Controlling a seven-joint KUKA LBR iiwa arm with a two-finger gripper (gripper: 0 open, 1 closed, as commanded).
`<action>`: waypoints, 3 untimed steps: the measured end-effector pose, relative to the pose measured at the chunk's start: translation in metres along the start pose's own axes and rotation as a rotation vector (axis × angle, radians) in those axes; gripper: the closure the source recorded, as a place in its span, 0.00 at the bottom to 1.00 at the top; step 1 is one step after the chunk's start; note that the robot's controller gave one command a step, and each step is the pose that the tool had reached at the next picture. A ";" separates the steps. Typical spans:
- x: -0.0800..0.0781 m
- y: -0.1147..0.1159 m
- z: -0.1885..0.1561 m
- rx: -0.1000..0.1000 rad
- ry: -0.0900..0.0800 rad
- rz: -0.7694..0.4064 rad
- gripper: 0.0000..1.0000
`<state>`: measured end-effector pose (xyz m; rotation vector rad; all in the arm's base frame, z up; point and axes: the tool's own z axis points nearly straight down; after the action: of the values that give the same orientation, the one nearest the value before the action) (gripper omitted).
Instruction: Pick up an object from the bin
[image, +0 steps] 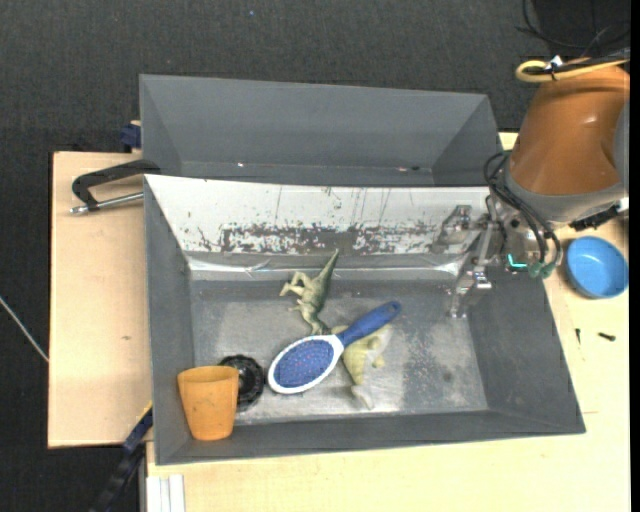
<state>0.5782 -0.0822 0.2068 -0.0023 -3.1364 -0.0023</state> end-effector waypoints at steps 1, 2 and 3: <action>0.058 0.023 0.135 0.004 -0.015 -0.258 0.00; 0.058 0.024 0.134 0.003 -0.012 -0.261 1.00; 0.060 0.023 0.135 0.003 -0.008 -0.261 0.00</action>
Offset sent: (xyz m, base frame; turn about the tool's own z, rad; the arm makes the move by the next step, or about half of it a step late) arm -0.0615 0.0233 -0.1360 -0.2607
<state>0.5178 -0.0585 0.0724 0.4071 -3.1184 0.0007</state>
